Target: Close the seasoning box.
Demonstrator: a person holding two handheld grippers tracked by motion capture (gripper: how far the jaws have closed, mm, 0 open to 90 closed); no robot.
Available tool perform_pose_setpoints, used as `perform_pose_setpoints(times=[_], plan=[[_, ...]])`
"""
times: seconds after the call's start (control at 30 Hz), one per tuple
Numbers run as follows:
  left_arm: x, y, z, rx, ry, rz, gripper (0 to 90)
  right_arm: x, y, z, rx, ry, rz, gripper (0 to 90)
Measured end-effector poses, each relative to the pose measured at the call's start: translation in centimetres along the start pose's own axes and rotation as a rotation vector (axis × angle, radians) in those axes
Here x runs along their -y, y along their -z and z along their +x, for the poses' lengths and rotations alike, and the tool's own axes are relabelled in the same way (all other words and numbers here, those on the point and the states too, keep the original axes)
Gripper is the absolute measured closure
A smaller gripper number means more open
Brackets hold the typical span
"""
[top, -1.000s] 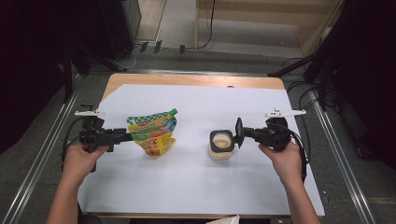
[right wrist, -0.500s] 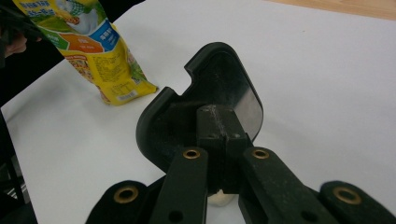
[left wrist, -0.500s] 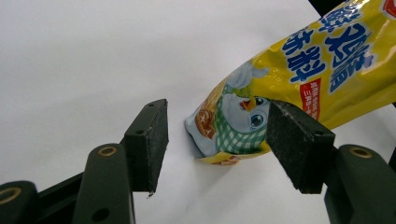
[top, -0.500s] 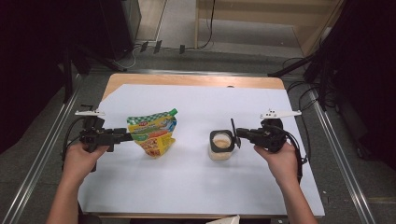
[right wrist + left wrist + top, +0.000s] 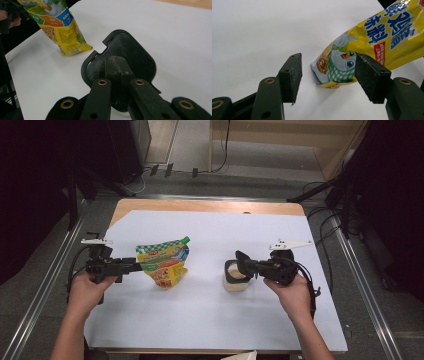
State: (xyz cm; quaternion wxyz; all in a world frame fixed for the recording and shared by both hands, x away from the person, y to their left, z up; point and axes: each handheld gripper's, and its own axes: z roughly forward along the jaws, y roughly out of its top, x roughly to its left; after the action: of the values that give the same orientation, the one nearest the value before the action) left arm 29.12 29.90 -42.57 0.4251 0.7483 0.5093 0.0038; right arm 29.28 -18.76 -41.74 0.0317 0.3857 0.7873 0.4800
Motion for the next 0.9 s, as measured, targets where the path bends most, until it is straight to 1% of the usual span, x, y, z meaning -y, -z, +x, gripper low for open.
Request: perform_pose_setpoints(times=[0.07,0.1,0.2,0.37,0.53,0.73,0.8,0.83,0.9], plan=[[0.0,0.0,0.0,-0.002,-0.001,0.000,39.8,0.1,-0.7,0.4,-0.011,0.010,0.018,90.0],[0.0,0.0,0.0,-0.002,-0.001,0.000,39.8,0.1,-0.7,0.4,-0.011,0.010,0.018,90.0],[0.0,0.0,0.0,0.000,0.001,-0.001,39.8,0.4,-1.5,0.7,-0.011,0.019,0.047,90.0],[0.1,0.0,0.0,0.000,0.000,0.001,39.7,0.6,-2.1,0.8,-0.017,0.032,0.067,90.0],[0.1,0.0,0.1,0.003,0.000,0.002,39.6,0.9,-2.5,0.7,-0.013,0.034,0.087,90.0],[0.1,0.0,0.1,0.004,0.004,0.003,39.5,1.0,-2.8,0.9,-0.016,0.043,0.097,90.0],[0.1,0.0,0.1,0.002,0.003,0.006,39.5,1.0,-2.9,0.9,-0.014,0.050,0.096,85.6],[0.1,0.0,0.1,0.002,0.003,0.006,39.5,1.0,-2.9,0.9,-0.014,0.050,0.096,85.6],[0.1,0.0,0.2,0.003,0.003,0.006,39.4,1.0,-2.8,0.9,-0.014,0.052,0.088,82.6]])
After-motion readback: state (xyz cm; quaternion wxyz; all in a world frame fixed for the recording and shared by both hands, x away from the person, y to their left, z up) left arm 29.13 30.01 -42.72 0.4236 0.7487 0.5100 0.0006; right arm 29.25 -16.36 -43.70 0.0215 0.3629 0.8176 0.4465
